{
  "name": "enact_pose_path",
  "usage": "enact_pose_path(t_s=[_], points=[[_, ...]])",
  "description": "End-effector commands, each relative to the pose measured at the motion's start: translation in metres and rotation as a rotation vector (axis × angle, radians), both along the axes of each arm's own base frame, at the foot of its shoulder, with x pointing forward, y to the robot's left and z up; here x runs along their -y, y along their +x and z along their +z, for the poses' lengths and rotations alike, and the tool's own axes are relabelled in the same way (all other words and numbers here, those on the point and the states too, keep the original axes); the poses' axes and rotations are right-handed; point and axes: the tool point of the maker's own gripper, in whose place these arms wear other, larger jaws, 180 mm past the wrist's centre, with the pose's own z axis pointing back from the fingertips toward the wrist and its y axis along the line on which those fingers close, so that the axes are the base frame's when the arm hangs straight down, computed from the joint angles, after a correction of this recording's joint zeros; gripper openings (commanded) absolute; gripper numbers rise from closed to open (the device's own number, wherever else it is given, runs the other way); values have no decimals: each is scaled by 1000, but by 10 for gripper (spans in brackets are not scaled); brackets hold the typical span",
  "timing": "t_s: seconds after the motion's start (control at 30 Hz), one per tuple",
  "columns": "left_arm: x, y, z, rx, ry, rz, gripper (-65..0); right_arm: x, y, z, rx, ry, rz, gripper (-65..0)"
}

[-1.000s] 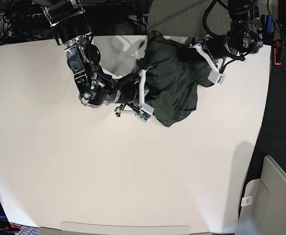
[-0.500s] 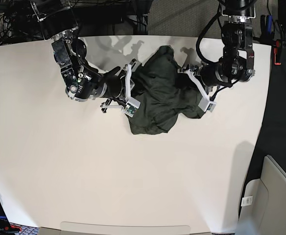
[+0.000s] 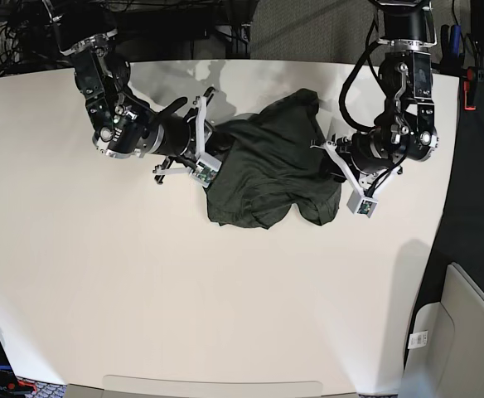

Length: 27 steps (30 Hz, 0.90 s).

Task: Fold the T-shirt properly
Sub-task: 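Hold both bundle ends and press them down toward the table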

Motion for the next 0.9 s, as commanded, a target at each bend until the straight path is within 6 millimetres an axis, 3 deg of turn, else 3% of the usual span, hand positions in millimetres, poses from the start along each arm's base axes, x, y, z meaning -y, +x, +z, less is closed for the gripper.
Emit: enact_pose_path(t_s=[0.0,0.1,0.23,0.47,0.7,0.87], points=[[0,3,19,69,1,-11,-517,-1,8,16,41,45,-7,-636],[8,-13,33,112,6,-35,-517,-11,10,29,31,137,-26,-636],[12,-41,23,69,-14,-27,-517,-23,15,40,18,249,-53,-636],[41,-71,4,-14,-118,1,-517,-49,29,41,-15,320,-66,-636],[60,-78,2,-36,-185,23,-517,-37,45,21,-15,239,-102,-636],[63,-82,-6,-61,-191,17,-517,-26,40,3,-10,142,-110,-636]])
